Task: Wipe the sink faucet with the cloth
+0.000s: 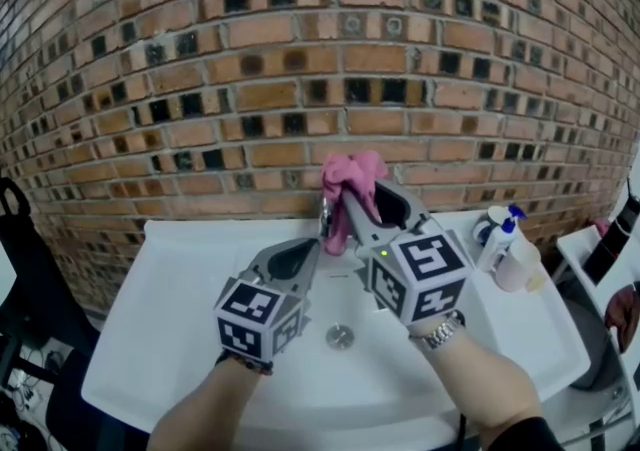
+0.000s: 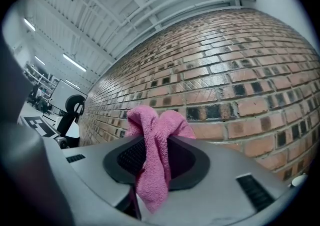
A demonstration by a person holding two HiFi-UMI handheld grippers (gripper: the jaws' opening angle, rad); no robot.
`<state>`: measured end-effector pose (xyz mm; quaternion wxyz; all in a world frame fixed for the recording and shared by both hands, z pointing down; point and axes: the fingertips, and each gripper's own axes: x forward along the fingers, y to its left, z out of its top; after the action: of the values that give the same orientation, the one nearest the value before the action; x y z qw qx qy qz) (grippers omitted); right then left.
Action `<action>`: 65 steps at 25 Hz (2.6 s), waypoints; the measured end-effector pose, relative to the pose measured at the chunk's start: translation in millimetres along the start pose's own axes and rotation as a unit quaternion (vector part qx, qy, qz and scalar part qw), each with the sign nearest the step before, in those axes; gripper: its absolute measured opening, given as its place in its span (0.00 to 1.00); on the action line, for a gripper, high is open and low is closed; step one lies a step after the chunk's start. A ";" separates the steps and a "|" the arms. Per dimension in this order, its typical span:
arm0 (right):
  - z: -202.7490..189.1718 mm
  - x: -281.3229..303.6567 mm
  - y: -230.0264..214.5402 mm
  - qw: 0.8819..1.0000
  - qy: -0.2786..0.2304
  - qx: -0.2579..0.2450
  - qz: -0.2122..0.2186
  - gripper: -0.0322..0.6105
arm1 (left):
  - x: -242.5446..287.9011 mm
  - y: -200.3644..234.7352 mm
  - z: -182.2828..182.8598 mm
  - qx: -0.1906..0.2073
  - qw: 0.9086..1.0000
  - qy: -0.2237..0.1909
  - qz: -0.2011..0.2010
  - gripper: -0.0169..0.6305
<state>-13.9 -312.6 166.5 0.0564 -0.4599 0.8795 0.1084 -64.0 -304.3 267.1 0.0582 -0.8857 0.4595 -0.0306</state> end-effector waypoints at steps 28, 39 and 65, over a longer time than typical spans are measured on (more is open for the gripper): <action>-34.0 62.1 -47.9 0.999 0.039 0.000 -0.013 0.19 | -4.4 -11.4 -12.0 0.029 0.999 0.014 -0.008 0.03; -68.3 70.3 -56.3 0.996 0.085 -0.010 -0.025 0.20 | -4.6 -13.1 -12.9 0.026 0.999 0.017 -0.007 0.03; -138.1 52.8 -36.1 0.987 0.154 -0.006 -0.031 0.20 | -5.6 -16.2 -12.4 0.029 0.999 0.016 -0.011 0.03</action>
<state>-14.3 -408.2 284.9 -0.0794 -0.4988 0.8622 0.0396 -55.5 -291.4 281.5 0.0758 -0.8882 0.4494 -0.0583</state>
